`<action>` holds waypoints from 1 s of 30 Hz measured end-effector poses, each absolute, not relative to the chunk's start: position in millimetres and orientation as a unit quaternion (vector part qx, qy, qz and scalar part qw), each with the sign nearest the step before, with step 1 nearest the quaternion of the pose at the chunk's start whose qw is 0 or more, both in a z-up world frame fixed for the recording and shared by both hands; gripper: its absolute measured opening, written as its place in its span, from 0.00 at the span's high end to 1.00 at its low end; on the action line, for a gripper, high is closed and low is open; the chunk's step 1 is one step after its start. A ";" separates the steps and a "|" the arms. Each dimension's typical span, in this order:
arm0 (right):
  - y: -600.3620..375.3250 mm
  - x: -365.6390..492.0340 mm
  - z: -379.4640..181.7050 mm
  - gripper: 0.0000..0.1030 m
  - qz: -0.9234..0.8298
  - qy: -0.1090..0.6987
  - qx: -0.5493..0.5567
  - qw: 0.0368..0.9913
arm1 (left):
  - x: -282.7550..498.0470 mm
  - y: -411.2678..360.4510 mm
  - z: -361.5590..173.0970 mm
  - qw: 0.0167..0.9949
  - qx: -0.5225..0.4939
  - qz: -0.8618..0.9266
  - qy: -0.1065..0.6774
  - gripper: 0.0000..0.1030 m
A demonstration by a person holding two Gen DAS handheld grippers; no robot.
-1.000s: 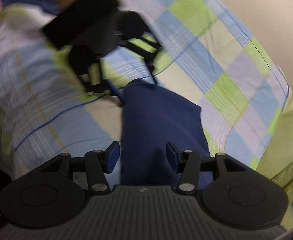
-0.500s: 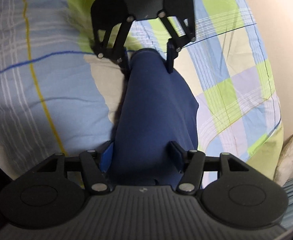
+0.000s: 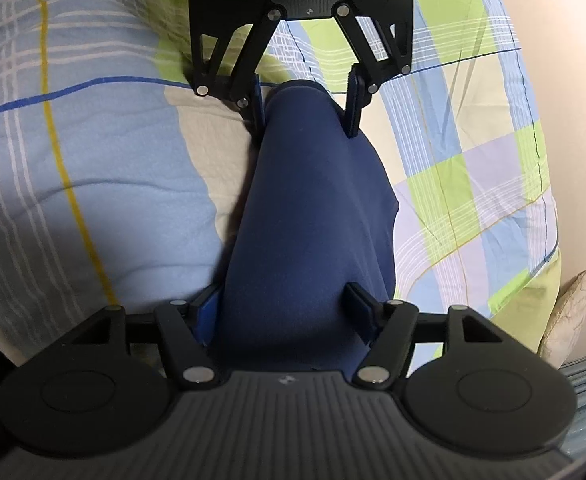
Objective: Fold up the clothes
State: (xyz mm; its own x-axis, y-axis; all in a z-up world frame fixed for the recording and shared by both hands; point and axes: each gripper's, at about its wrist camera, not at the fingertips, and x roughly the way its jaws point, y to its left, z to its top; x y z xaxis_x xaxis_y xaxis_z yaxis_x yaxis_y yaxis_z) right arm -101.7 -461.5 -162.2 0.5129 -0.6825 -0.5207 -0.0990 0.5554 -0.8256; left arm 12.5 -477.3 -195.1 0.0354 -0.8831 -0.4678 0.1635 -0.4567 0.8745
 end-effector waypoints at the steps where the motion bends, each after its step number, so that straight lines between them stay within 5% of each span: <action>1: -460.8 -102.2 -162.7 0.39 -0.193 0.454 -0.431 0.756 | 11.7 -478.2 -197.6 0.413 0.588 -0.619 -0.318 0.27; 4: -459.6 -102.8 -163.8 0.39 -0.194 0.454 -0.433 0.754 | 11.1 -480.0 -201.3 0.404 0.592 -0.618 -0.322 0.27; 8: -461.3 -103.6 -166.6 0.39 -0.186 0.452 -0.442 0.752 | 12.6 -489.2 -198.4 0.399 0.602 -0.632 -0.280 0.42; 13: -468.6 -117.0 -147.7 0.61 -0.150 0.435 -0.429 0.777 | 4.5 -487.8 -183.4 0.415 0.618 -0.619 -0.250 0.52; 23: -470.2 -130.4 -83.0 0.64 -0.086 0.294 -0.524 0.794 | -9.1 -425.4 -102.1 0.532 0.655 -0.508 -0.171 0.52; 26: -460.4 -136.3 -90.7 0.62 -0.015 0.243 -0.531 0.811 | -36.4 -399.8 -115.2 0.553 0.668 -0.487 -0.106 0.50; 30: -454.6 -145.9 -124.5 0.58 0.058 0.279 -0.510 0.812 | -71.6 -377.8 -166.5 0.552 0.665 -0.501 -0.037 0.46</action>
